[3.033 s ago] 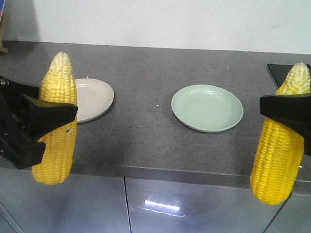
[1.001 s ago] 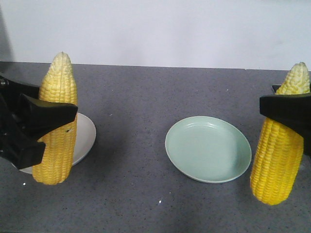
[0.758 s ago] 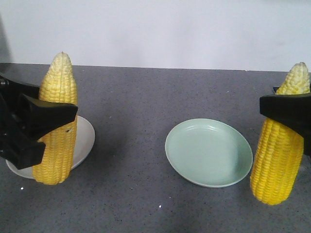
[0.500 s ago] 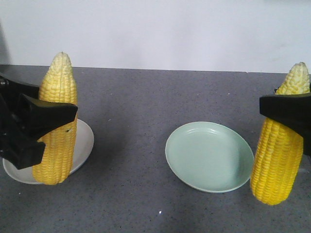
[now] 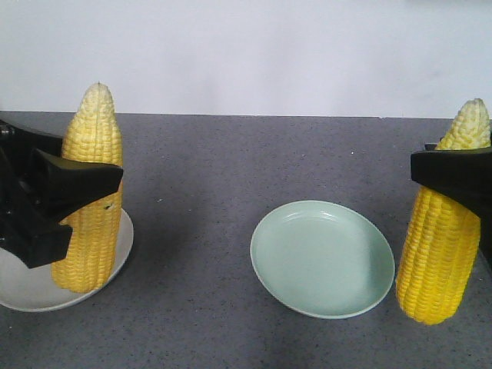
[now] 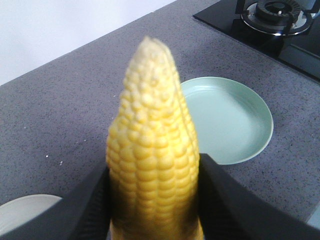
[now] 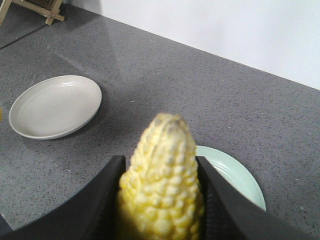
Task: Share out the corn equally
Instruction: 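Drive up to the counter edge with cobs held beside the plates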
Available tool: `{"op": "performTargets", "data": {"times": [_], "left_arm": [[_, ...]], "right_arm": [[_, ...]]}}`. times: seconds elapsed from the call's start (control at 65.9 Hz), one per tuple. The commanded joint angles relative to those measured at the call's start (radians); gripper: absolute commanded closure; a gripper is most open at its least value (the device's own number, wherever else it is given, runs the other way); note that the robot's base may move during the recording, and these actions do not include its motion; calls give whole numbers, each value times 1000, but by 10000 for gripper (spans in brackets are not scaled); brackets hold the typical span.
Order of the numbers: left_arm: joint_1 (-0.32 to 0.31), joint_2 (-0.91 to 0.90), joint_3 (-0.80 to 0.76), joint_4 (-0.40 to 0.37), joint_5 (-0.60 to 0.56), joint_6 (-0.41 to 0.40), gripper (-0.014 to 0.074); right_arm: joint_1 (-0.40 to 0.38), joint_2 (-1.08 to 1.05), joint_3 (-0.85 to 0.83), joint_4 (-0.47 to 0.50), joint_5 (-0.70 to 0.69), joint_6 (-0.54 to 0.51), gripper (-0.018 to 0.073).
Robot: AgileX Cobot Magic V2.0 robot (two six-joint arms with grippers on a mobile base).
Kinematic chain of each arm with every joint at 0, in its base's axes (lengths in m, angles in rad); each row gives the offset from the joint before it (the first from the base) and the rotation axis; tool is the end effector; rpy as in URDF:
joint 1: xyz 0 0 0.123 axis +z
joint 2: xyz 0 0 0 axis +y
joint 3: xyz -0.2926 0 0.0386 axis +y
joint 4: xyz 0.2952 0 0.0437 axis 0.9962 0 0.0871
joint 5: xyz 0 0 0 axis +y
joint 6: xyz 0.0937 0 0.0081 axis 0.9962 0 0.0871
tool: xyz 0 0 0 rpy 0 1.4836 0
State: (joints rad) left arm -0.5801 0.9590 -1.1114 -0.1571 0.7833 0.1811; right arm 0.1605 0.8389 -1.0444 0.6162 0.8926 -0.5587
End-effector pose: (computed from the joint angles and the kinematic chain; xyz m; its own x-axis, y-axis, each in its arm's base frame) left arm 0.1858 -0.1342 0.4248 -0.3840 0.3339 -0.8608 0.6522 0.7580 0.0031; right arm 0.1778 0.0717 0.4292 -0.3932 -0.1904 -0.8995 -0.5937 0.7996 0.0902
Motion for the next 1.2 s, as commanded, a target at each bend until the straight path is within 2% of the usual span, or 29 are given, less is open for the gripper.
{"op": "performTargets", "data": {"times": [0.0, 1.183], "left_arm": [[2, -8, -22, -17, -66, -2, 346], [2, -8, -22, -17, -66, -2, 346]], "right_arm": [[-5, -4, -24, 26, -60, -6, 391], [-5, -4, -24, 28, -60, -5, 391]]}}
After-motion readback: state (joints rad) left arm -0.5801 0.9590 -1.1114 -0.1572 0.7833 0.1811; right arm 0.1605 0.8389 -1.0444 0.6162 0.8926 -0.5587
